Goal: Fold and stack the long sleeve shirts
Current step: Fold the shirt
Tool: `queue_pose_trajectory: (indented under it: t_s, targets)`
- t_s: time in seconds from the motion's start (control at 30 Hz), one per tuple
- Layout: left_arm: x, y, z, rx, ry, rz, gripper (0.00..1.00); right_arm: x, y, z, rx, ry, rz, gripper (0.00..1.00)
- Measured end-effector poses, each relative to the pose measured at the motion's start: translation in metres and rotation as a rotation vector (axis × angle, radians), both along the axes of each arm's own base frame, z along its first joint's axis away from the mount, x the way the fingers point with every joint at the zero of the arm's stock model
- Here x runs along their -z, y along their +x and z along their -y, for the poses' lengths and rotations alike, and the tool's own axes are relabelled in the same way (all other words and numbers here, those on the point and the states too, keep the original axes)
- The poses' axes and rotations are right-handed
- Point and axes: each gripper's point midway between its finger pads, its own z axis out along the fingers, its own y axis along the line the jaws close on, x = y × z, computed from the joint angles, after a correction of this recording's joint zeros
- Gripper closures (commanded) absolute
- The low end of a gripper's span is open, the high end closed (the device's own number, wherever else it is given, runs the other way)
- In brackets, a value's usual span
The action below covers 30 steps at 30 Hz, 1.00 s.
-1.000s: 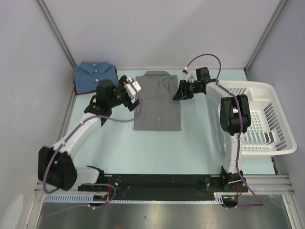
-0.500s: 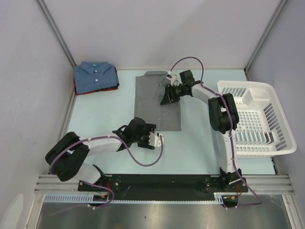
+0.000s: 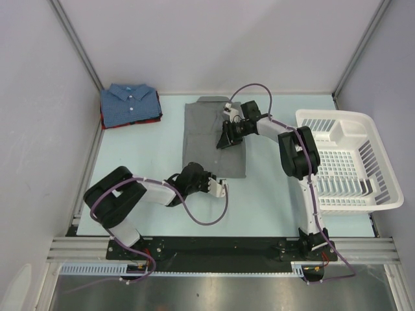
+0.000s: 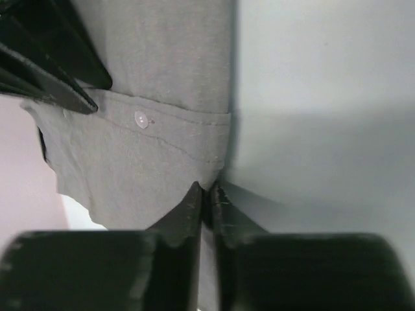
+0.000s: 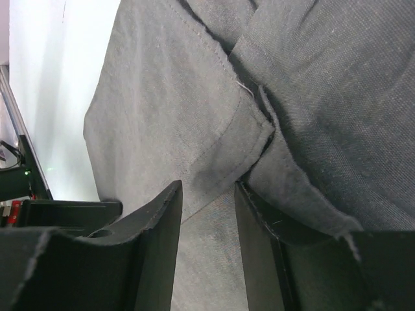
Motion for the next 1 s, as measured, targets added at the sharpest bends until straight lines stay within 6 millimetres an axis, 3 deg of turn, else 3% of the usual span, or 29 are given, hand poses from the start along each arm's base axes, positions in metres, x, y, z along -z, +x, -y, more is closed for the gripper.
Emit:
queue_pose_trajectory:
  t_s: [0.13, 0.27, 0.4, 0.53, 0.6, 0.7, 0.83, 0.9, 1.0]
  targets:
    - [0.001, -0.007, 0.000, 0.010, 0.035, -0.031, 1.00, -0.001, -0.001, -0.001, -0.001, 0.006, -0.008, 0.49]
    - [-0.019, -0.025, 0.002, 0.032, 0.024, -0.110, 1.00, -0.012, -0.002, -0.002, 0.007, 0.019, -0.016, 0.40]
    - [-0.051, -0.066, 0.008, 0.100, -0.014, -0.247, 1.00, -0.044, 0.001, 0.003, 0.020, 0.057, 0.007, 0.36]
    - [-0.076, -0.123, 0.010, 0.208, -0.028, -0.411, 1.00, -0.087, 0.011, 0.025, 0.045, 0.098, 0.068, 0.32]
    - [-0.085, -0.147, 0.006, 0.240, -0.020, -0.506, 1.00, -0.101, 0.013, 0.036, 0.048, 0.105, 0.095, 0.30]
    - [-0.097, -0.166, 0.002, 0.248, -0.012, -0.627, 1.00, -0.109, 0.013, 0.048, 0.050, 0.105, 0.108, 0.28]
    - [-0.109, -0.164, 0.002, 0.210, -0.011, -0.762, 1.00, -0.105, 0.006, 0.056, 0.042, 0.093, 0.076, 0.26]
    - [-0.115, -0.144, 0.006, 0.166, -0.016, -0.825, 1.00, -0.104, 0.003, 0.059, 0.036, 0.088, 0.063, 0.25]
    - [-0.121, -0.094, 0.012, 0.079, -0.044, -0.896, 1.00, -0.107, 0.001, 0.066, 0.031, 0.078, 0.054, 0.21]
